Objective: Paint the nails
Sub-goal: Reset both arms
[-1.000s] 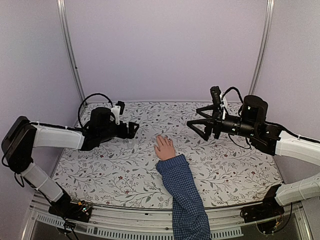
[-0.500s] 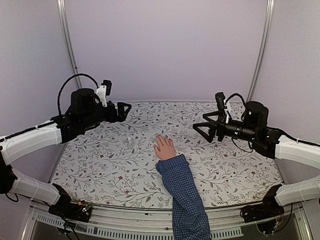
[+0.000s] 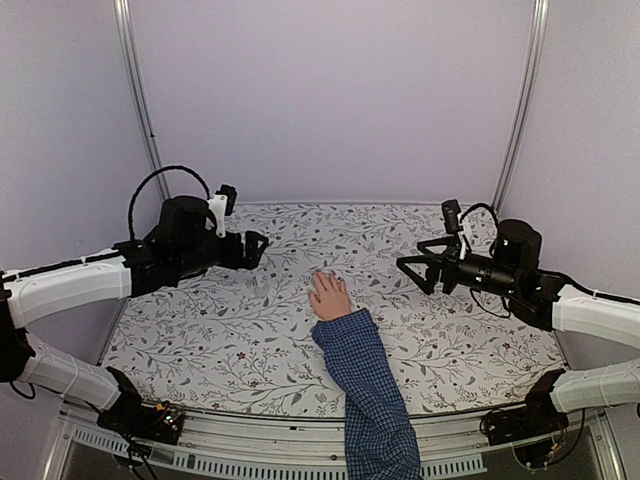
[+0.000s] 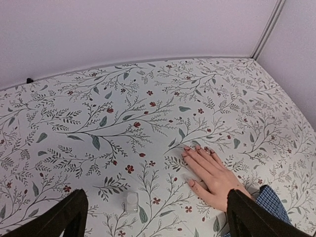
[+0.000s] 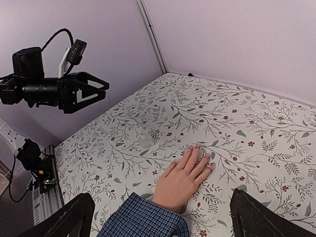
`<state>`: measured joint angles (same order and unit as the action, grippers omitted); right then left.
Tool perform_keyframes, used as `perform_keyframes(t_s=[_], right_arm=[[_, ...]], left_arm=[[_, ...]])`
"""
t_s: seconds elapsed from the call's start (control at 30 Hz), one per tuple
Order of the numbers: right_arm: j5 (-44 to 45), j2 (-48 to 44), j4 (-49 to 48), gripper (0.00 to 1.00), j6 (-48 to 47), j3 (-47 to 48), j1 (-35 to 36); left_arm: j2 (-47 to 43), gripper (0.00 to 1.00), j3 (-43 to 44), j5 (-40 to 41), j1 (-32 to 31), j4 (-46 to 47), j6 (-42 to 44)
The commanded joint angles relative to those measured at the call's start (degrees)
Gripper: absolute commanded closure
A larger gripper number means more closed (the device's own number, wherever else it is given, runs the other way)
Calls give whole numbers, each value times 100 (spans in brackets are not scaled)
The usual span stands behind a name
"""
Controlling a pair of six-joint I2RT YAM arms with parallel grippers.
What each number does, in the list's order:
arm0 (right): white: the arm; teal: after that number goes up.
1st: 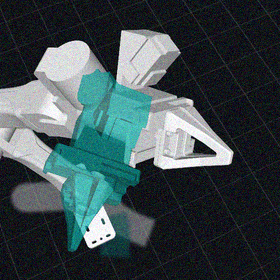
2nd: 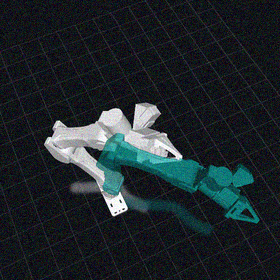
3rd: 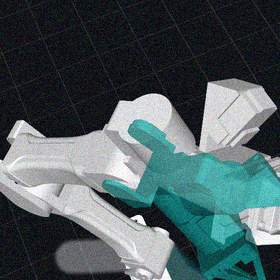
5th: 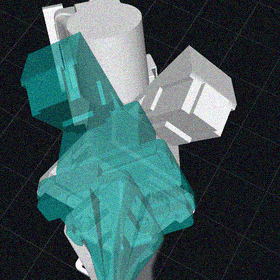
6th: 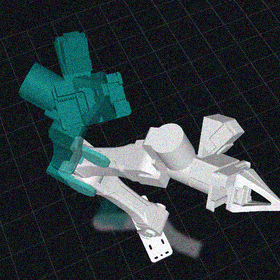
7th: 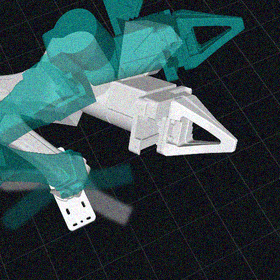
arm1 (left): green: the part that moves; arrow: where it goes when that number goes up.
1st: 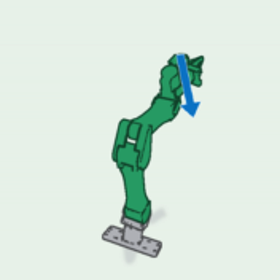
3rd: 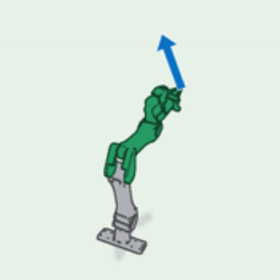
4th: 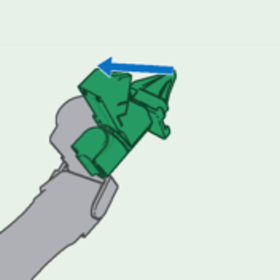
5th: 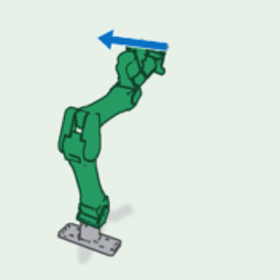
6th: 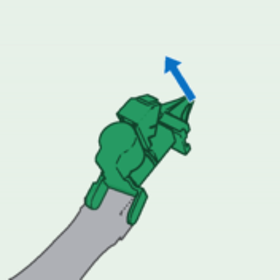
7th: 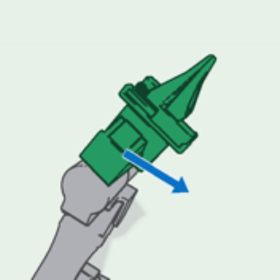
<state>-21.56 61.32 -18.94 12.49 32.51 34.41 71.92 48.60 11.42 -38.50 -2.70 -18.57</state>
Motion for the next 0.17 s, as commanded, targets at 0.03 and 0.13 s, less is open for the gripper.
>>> perform_keyframes(t_s=[0.03, 0.13], right_arm=[[39, 5, -296, 1, 86, -96, -49], [-13, 41, -357, 1, 78, -96, -54]], left_arm=[[31, 0, 39, 187, -59, 72, -42], [-68, 0, 32, 254, -50, 74, 12]])
